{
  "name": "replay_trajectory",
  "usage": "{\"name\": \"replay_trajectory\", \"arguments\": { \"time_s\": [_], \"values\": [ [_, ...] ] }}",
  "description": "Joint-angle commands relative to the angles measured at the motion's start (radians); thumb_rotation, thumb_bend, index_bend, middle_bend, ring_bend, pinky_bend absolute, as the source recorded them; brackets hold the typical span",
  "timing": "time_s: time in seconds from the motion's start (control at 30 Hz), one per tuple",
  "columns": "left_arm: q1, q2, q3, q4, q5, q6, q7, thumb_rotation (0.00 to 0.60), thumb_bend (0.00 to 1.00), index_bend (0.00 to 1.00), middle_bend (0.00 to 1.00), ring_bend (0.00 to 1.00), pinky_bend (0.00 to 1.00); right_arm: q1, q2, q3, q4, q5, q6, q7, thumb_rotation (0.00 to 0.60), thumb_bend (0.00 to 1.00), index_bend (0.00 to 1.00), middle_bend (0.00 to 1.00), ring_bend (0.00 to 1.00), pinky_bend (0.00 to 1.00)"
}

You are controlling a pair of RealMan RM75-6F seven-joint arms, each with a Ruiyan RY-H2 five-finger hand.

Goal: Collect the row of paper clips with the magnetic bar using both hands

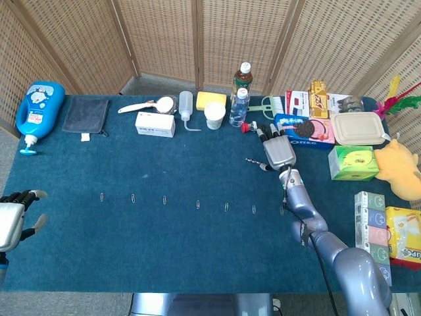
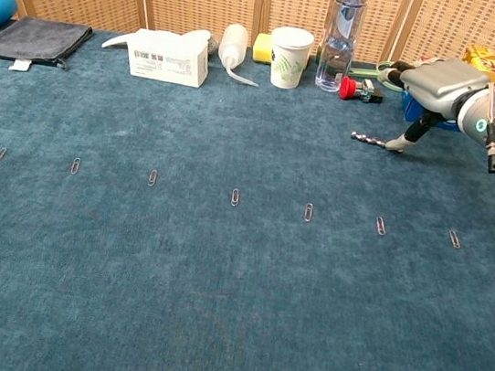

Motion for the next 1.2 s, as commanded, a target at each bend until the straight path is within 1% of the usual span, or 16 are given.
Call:
{"name": "replay_trajectory", "arguments": {
  "time_s": [0.03,0.3,0.4,0.47,0.53,0.6,0.63,0.7,0.77,0.83,0.93,1.03,1.1,1.17,1.2],
  "values": [
    [0.0,0.0,0.0,0.0,-0.003,-0.001,-0.001,0.6,0.51,0.35,0.42,0.42,0.48,0.001,-0.01,0.009,0.026,0.0,-0.004,0.004,0.427,0.21,0.0,0.0,0.0,0.01],
    [-0.003,-0.003,-0.002,0.005,-0.004,-0.006,-0.002,0.6,0.51,0.35,0.42,0.42,0.48,0.01,-0.025,0.018,0.074,-0.01,-0.021,0.004,0.425,0.2,0.0,0.0,0.0,0.01],
    [-0.003,-0.004,-0.002,0.007,-0.005,-0.005,-0.005,0.6,0.51,0.35,0.42,0.42,0.48,0.01,-0.022,0.019,0.073,-0.017,-0.017,0.007,0.427,0.2,0.0,0.0,0.0,0.01],
    [-0.001,-0.004,-0.002,0.009,-0.007,-0.004,-0.007,0.6,0.51,0.35,0.42,0.42,0.48,0.005,-0.006,0.02,0.044,-0.029,0.011,0.011,0.427,0.21,0.0,0.0,0.0,0.01],
    [-0.003,-0.008,-0.001,0.013,-0.005,-0.007,-0.012,0.6,0.51,0.35,0.42,0.42,0.48,-0.006,0.039,0.032,-0.041,-0.038,0.065,0.028,0.427,0.21,0.0,0.0,0.0,0.01],
    [-0.005,-0.013,-0.001,0.018,-0.001,-0.008,-0.017,0.6,0.51,0.35,0.42,0.42,0.48,-0.028,0.1,0.054,-0.171,-0.028,0.101,0.043,0.427,0.2,0.0,0.0,0.01,0.01],
    [-0.005,-0.014,-0.001,0.019,-0.001,-0.008,-0.017,0.6,0.51,0.35,0.42,0.42,0.48,-0.034,0.117,0.057,-0.204,-0.024,0.106,0.041,0.427,0.2,0.0,0.0,0.02,0.01],
    [-0.008,-0.018,0.0,0.021,0.003,-0.01,-0.02,0.6,0.51,0.35,0.42,0.42,0.48,-0.059,0.184,0.092,-0.353,0.002,0.115,0.093,0.427,0.2,0.0,0.01,0.03,0.01],
    [-0.008,-0.021,0.001,0.023,0.005,-0.01,-0.022,0.6,0.51,0.35,0.42,0.42,0.48,-0.081,0.248,0.114,-0.472,0.018,0.114,0.143,0.427,0.2,0.01,0.02,0.06,0.01],
    [-0.007,-0.021,0.001,0.024,0.006,-0.008,-0.023,0.6,0.51,0.35,0.42,0.42,0.48,-0.094,0.291,0.124,-0.538,0.021,0.114,0.174,0.426,0.2,0.02,0.04,0.07,0.03],
    [-0.005,-0.021,0.001,0.023,0.008,-0.004,-0.025,0.6,0.51,0.35,0.42,0.42,0.48,-0.11,0.339,0.134,-0.603,0.017,0.113,0.231,0.427,0.2,0.04,0.09,0.12,0.09],
    [-0.005,-0.021,0.002,0.021,0.01,-0.003,-0.025,0.6,0.51,0.35,0.42,0.42,0.48,-0.117,0.362,0.134,-0.623,0.011,0.105,0.27,0.427,0.2,0.05,0.16,0.18,0.17],
    [-0.004,-0.022,0.003,0.02,0.012,-0.001,-0.025,0.6,0.51,0.35,0.42,0.42,0.48,-0.12,0.375,0.128,-0.62,-0.002,0.104,0.287,0.425,0.2,0.06,0.2,0.27,0.19],
    [-0.004,-0.023,0.003,0.019,0.013,-0.001,-0.025,0.6,0.51,0.35,0.42,0.42,0.48,-0.119,0.379,0.123,-0.612,-0.011,0.108,0.292,0.425,0.2,0.08,0.28,0.41,0.25],
    [-0.005,-0.023,0.003,0.019,0.014,-0.001,-0.024,0.6,0.51,0.35,0.42,0.42,0.48,-0.119,0.38,0.121,-0.604,-0.014,0.109,0.292,0.426,0.2,0.09,0.32,0.47,0.28]
  ]
}}
